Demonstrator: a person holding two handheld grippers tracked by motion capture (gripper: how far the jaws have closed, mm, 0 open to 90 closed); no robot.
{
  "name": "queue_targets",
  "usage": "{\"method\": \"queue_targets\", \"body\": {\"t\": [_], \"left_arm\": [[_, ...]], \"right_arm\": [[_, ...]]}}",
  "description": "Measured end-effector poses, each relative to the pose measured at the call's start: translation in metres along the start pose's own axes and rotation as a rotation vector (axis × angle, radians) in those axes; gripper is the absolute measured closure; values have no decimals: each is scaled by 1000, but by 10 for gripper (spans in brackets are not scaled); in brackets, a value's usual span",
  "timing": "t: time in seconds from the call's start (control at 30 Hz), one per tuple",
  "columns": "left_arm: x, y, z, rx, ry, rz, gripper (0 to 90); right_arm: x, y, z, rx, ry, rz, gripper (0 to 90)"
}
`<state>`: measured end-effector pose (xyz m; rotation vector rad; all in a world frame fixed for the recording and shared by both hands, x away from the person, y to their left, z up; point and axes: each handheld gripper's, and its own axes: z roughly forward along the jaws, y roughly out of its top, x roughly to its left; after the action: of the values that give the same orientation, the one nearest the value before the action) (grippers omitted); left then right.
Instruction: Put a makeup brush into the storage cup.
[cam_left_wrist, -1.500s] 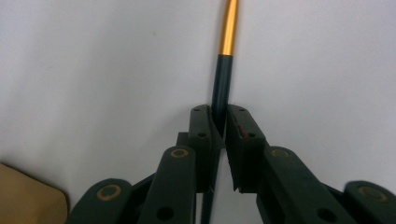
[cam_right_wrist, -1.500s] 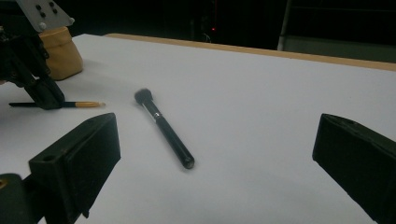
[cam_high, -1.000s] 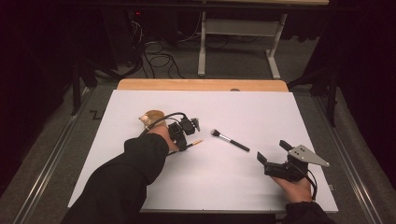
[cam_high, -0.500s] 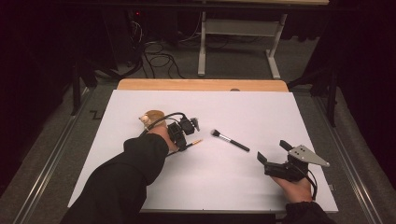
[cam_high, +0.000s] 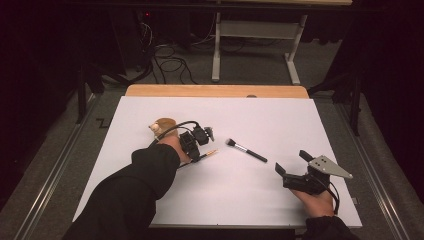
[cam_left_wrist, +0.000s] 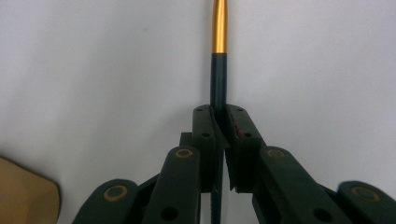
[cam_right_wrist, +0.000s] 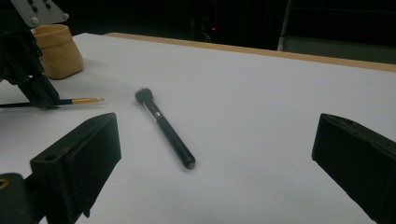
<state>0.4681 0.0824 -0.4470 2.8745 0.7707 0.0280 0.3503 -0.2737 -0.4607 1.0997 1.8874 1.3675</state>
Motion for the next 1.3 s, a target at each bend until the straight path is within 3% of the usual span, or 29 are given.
{"method": "queue_targets", "body": {"t": [0.23,0.53,0.93,1.1,1.3], "left_arm": [[1,-8,-7,-8,13,-31,832],[1,-34,-18,-7,18,-69,832],[4,-69,-26,-6,19,-171,832],[5,-84,-27,-30,14,-220,832],[6,-104,-28,-29,33,-292,832]], "right_arm": [[0,0,0,0,-1,-2,19],[1,0,0,1,-1,-6,21],[2,1,0,0,-3,-6,21],[2,1,0,-1,-2,-6,22],[2,1,0,1,-2,-5,22]]}}
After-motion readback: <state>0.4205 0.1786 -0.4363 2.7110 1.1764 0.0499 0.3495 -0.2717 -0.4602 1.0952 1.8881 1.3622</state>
